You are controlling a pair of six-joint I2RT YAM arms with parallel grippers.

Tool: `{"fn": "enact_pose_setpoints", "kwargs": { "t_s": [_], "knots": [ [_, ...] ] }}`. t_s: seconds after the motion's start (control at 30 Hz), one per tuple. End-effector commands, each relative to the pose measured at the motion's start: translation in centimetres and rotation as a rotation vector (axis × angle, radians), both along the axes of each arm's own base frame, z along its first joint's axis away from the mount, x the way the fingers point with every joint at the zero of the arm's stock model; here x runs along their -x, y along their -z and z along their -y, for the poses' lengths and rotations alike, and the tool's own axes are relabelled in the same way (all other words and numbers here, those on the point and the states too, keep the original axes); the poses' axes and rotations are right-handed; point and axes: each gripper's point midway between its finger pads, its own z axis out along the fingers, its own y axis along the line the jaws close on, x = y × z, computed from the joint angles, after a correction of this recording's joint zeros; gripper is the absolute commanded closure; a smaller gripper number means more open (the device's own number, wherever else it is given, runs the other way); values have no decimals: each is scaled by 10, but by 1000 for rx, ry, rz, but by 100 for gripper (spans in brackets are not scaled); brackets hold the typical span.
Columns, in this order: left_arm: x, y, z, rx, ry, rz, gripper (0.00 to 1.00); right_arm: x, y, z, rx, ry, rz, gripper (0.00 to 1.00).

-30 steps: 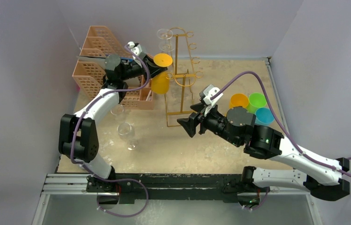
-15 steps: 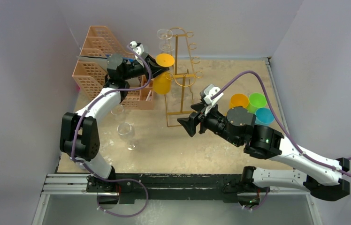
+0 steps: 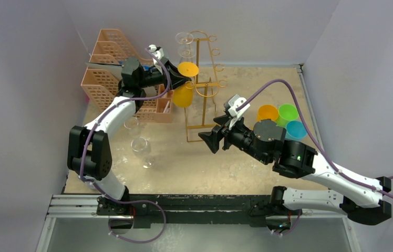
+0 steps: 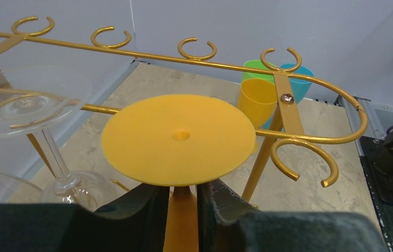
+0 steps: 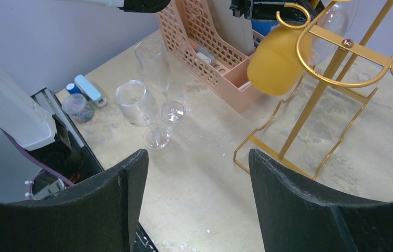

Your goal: Place the wine glass upside down on the wine glass rack

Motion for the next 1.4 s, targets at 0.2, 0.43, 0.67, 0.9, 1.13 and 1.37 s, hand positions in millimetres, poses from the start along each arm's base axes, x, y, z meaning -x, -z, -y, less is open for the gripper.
{"fn": "enact_pose_setpoints", "kwargs": {
  "t_s": [0.2,0.43,0.67,0.9,1.13,1.37],
  "knots": [
    [14,-17,-3,-2,-7,-11,58,-5,-11,7,-45,44,17,28],
    [26,-24,-17,-24,-111,10,54,-4,-12,14,-57,61,19,28],
    [27,-14,-45,-52,-342,-90,53,-12,-9,31,17,131,40,28],
    [44,-14,-111,-73,-756,-277,55,-31,11,66,175,349,-25,28],
    [93,-17,-142,-95,-891,-446,56,-29,51,106,296,561,-171,30],
    [140,-15,-148,-63,-901,-611,53,-30,84,137,324,676,-303,30]
  ]
}}
